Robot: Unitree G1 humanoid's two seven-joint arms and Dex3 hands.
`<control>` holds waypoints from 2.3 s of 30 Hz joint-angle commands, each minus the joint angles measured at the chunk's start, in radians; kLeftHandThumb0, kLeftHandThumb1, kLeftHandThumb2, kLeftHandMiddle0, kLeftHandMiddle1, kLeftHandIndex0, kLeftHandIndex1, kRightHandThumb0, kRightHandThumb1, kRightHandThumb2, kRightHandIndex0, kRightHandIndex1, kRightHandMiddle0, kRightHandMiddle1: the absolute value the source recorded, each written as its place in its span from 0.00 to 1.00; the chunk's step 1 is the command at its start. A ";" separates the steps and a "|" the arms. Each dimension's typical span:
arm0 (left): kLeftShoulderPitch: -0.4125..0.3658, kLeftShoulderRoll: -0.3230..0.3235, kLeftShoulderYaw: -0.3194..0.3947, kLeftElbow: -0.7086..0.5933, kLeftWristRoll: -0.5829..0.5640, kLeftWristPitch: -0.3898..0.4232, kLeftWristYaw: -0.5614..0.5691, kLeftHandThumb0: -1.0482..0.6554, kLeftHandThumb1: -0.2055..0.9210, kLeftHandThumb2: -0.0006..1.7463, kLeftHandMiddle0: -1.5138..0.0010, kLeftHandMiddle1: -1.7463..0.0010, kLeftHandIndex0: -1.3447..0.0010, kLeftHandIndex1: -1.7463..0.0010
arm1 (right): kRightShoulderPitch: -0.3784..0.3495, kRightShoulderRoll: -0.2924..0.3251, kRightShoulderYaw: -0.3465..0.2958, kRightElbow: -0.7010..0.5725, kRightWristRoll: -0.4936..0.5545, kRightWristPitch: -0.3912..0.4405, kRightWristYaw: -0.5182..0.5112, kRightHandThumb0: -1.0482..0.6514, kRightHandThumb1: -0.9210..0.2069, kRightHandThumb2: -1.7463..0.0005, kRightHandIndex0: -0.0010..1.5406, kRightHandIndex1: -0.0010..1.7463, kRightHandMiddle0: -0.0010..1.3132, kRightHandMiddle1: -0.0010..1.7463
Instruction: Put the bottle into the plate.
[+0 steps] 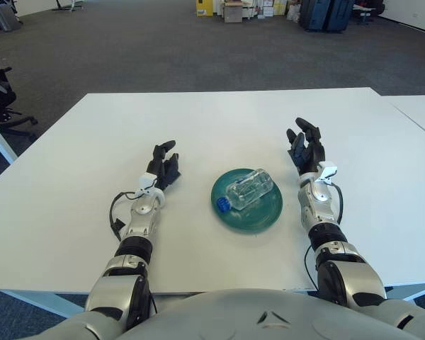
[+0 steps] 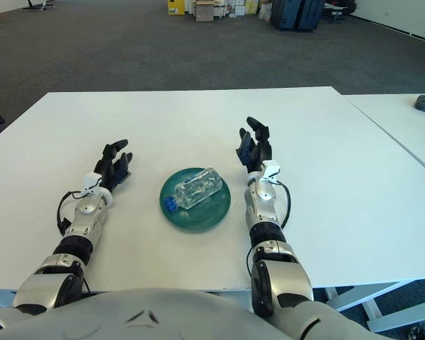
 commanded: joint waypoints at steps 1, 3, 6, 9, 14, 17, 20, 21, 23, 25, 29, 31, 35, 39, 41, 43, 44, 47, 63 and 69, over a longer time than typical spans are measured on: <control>0.010 0.010 0.002 0.001 0.002 0.002 0.003 0.21 1.00 0.47 0.63 0.86 1.00 0.43 | -0.012 0.006 -0.021 0.030 0.022 0.014 0.020 0.21 0.00 0.48 0.32 0.06 0.03 0.56; 0.009 0.010 0.003 0.003 0.001 0.002 0.003 0.21 1.00 0.46 0.64 0.84 1.00 0.43 | -0.012 0.008 -0.027 0.038 0.024 0.016 0.027 0.21 0.00 0.48 0.32 0.06 0.04 0.56; 0.009 0.009 0.005 0.004 -0.002 0.002 0.001 0.22 1.00 0.46 0.66 0.82 1.00 0.43 | -0.009 0.011 -0.035 0.055 0.023 0.015 0.035 0.21 0.00 0.47 0.33 0.06 0.04 0.57; 0.010 0.009 0.008 0.001 -0.006 0.000 -0.002 0.22 1.00 0.47 0.68 0.80 1.00 0.43 | -0.008 0.013 -0.044 0.081 0.023 0.021 0.041 0.21 0.00 0.47 0.34 0.06 0.05 0.57; 0.013 0.010 0.008 -0.005 -0.007 -0.004 -0.005 0.22 1.00 0.48 0.70 0.79 1.00 0.44 | -0.012 0.007 -0.050 0.118 0.013 0.028 0.048 0.21 0.00 0.46 0.34 0.07 0.05 0.57; 0.015 0.010 0.007 -0.009 -0.007 -0.006 -0.007 0.22 1.00 0.48 0.71 0.79 1.00 0.44 | -0.015 0.000 -0.046 0.141 -0.006 0.033 0.045 0.21 0.00 0.45 0.34 0.07 0.05 0.57; 0.017 0.009 0.006 -0.016 -0.006 -0.006 -0.007 0.22 1.00 0.48 0.71 0.80 1.00 0.45 | -0.021 -0.008 -0.040 0.165 -0.024 0.040 0.041 0.20 0.00 0.44 0.33 0.06 0.03 0.56; 0.017 0.009 0.006 -0.018 -0.006 -0.005 -0.007 0.22 1.00 0.48 0.71 0.80 1.00 0.45 | -0.023 -0.009 -0.040 0.170 -0.027 0.040 0.040 0.20 0.00 0.44 0.33 0.06 0.03 0.56; 0.018 0.007 0.006 -0.020 -0.007 -0.004 -0.006 0.22 1.00 0.49 0.71 0.80 1.00 0.46 | -0.030 -0.015 -0.030 0.193 -0.041 0.057 0.041 0.20 0.00 0.44 0.32 0.05 0.01 0.56; 0.018 0.006 0.007 -0.021 -0.008 -0.004 -0.006 0.22 1.00 0.49 0.71 0.79 1.00 0.46 | -0.038 -0.022 -0.020 0.221 -0.055 0.076 0.042 0.19 0.00 0.44 0.29 0.04 0.01 0.52; 0.015 0.004 0.009 -0.014 -0.012 -0.005 -0.007 0.22 1.00 0.50 0.70 0.79 1.00 0.45 | -0.055 -0.033 -0.010 0.271 -0.073 0.097 0.048 0.18 0.00 0.45 0.25 0.02 0.00 0.44; 0.013 0.003 0.010 -0.008 -0.012 -0.004 -0.006 0.22 1.00 0.50 0.69 0.78 1.00 0.45 | -0.061 -0.038 -0.009 0.290 -0.076 0.104 0.052 0.18 0.00 0.46 0.24 0.01 0.00 0.42; 0.009 0.002 0.011 -0.001 -0.013 -0.002 -0.005 0.22 1.00 0.50 0.69 0.78 1.00 0.45 | -0.069 -0.043 -0.010 0.315 -0.079 0.111 0.058 0.18 0.00 0.46 0.23 0.01 0.00 0.38; 0.005 -0.001 0.012 0.004 -0.015 0.001 -0.004 0.23 1.00 0.49 0.69 0.77 1.00 0.44 | -0.069 -0.048 -0.012 0.332 -0.085 0.111 0.060 0.18 0.00 0.47 0.22 0.00 0.00 0.36; 0.004 -0.002 0.012 0.007 -0.017 0.000 -0.004 0.23 1.00 0.49 0.69 0.77 1.00 0.44 | -0.069 -0.049 -0.012 0.337 -0.086 0.109 0.061 0.18 0.00 0.47 0.22 0.00 0.00 0.36; 0.003 -0.003 0.013 0.009 -0.018 -0.001 -0.004 0.23 1.00 0.49 0.69 0.77 1.00 0.44 | -0.068 -0.050 -0.012 0.340 -0.087 0.108 0.061 0.18 0.00 0.47 0.22 0.00 0.00 0.35; 0.002 -0.004 0.013 0.010 -0.020 -0.002 -0.005 0.23 1.00 0.49 0.69 0.77 1.00 0.44 | -0.067 -0.051 -0.011 0.341 -0.089 0.107 0.061 0.18 0.00 0.47 0.22 0.00 0.00 0.35; -0.001 -0.006 0.014 0.014 -0.022 -0.005 -0.003 0.23 1.00 0.49 0.68 0.76 1.00 0.44 | -0.063 -0.052 -0.009 0.343 -0.092 0.106 0.062 0.18 0.00 0.48 0.22 0.00 0.00 0.35; -0.020 -0.010 0.019 0.046 -0.036 -0.024 -0.016 0.22 1.00 0.48 0.69 0.68 0.99 0.41 | -0.051 -0.060 -0.003 0.336 -0.106 0.103 0.046 0.17 0.00 0.47 0.23 0.01 0.00 0.36; -0.026 -0.011 0.016 0.056 -0.039 -0.030 -0.020 0.21 1.00 0.48 0.69 0.67 0.99 0.40 | -0.049 -0.064 -0.003 0.335 -0.105 0.098 0.048 0.17 0.00 0.47 0.23 0.01 0.00 0.36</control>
